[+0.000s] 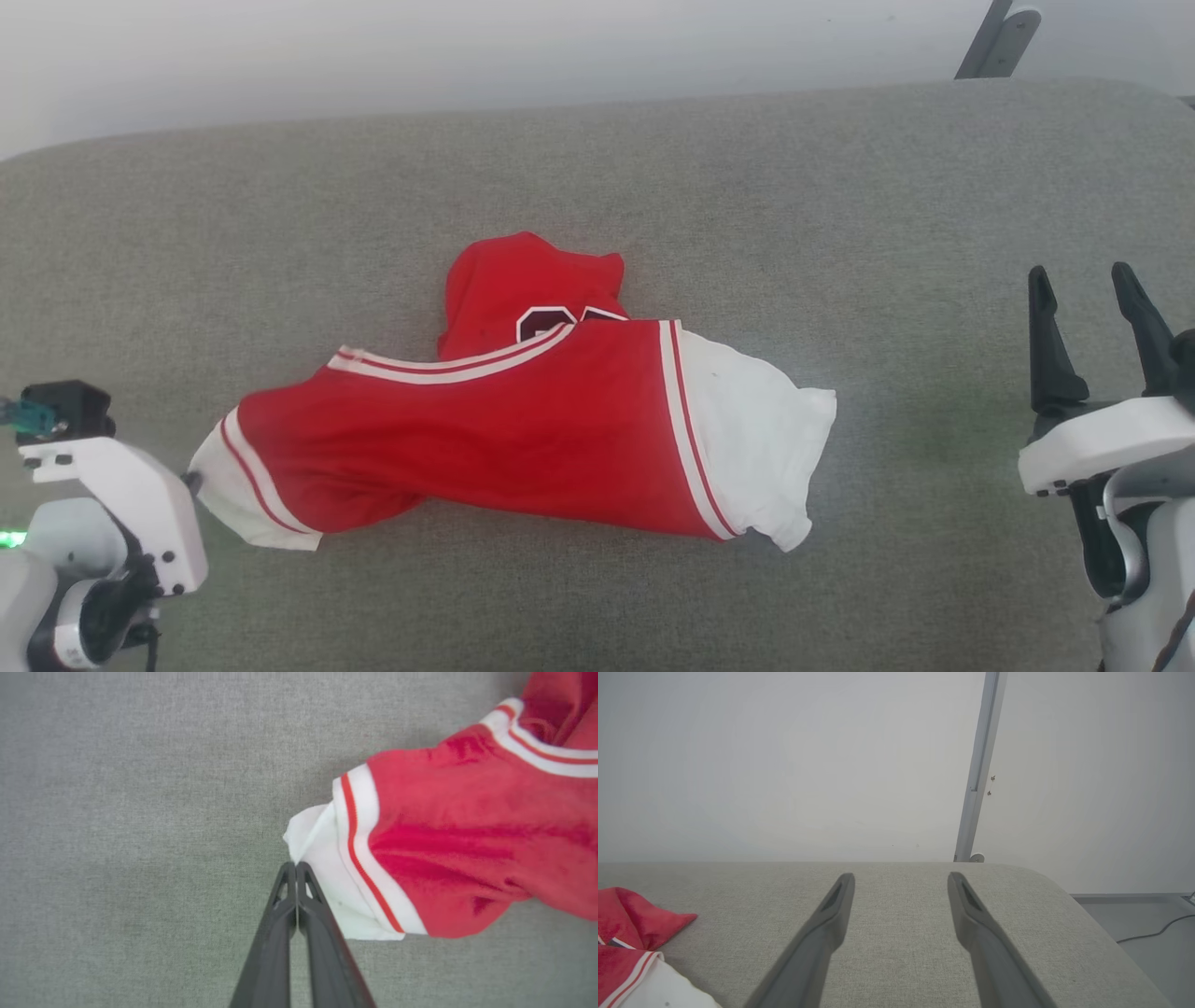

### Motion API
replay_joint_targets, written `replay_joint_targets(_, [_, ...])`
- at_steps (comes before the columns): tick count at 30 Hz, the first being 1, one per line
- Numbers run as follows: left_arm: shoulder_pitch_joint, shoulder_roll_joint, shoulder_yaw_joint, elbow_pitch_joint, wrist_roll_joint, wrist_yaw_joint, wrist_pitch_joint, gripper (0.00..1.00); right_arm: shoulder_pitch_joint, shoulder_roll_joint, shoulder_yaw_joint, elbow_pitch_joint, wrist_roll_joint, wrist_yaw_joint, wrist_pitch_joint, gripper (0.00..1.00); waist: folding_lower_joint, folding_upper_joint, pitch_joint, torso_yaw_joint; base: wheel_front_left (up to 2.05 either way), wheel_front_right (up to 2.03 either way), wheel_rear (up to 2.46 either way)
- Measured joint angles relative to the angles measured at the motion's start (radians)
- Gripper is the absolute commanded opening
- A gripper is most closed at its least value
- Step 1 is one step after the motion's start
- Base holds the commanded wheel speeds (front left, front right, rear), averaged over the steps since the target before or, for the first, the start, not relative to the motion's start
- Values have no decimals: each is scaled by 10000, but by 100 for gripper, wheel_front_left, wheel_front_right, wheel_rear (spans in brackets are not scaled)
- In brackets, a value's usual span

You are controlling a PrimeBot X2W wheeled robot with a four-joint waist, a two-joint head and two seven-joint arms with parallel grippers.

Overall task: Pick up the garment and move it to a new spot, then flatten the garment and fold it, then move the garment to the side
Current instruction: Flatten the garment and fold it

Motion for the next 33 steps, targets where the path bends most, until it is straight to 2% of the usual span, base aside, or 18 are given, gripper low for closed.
replay_joint_targets(5, [-243,-167,-86,-132,-38,-148,35,0,-66,-13,40,33,13,0,-4,100,0,0,23,13,0,0,0])
replay_joint_targets(6, [-266,-213,-119,-136,-42,-148,81,4,-70,-10,56,42,15,0,-4,100,0,0,30,11,0,0,0])
replay_joint_targets(7, [-276,-259,-153,-134,-44,-159,96,30,-72,-12,61,52,15,0,-12,100,1,0,39,10,0,0,0])
replay_joint_targets(8, [-292,-299,-178,-123,-58,-159,100,46,-79,-12,71,56,15,0,-13,100,0,0,46,9,0,0,0])
replay_joint_targets(10, [-385,-401,-205,-104,-140,-163,203,100,-126,-10,105,86,15,0,-17,100,1,0,65,9,0,0,0])
replay_joint_targets(15, [-427,-362,-182,-215,-265,-171,389,100,-146,-15,105,107,36,0,-33,100,0,0,109,16,0,0,0])
replay_joint_targets(19, [-438,-130,-236,-318,-245,-23,744,100,-146,-17,88,90,46,0,-54,100,0,0,182,21,0,0,0])
replay_joint_targets(24, [-443,-111,-215,-151,-357,63,963,100,-155,-13,109,71,58,0,-54,100,0,0,319,-27,0,0,0])
replay_joint_targets(29, [-446,-232,-205,288,-506,13,1053,100,-160,-77,71,44,90,0,-54,100,0,0,488,-76,0,0,0])
replay_joint_targets(32, [-518,-449,-203,573,-817,-178,1129,100,-159,-109,48,0,92,0,-44,100,0,0,581,-84,0,0,0])
replay_joint_targets(33, [-518,-449,-203,573,-817,-178,1129,62,-159,-109,48,0,92,0,-44,100,0,0,581,-84,0,0,0])
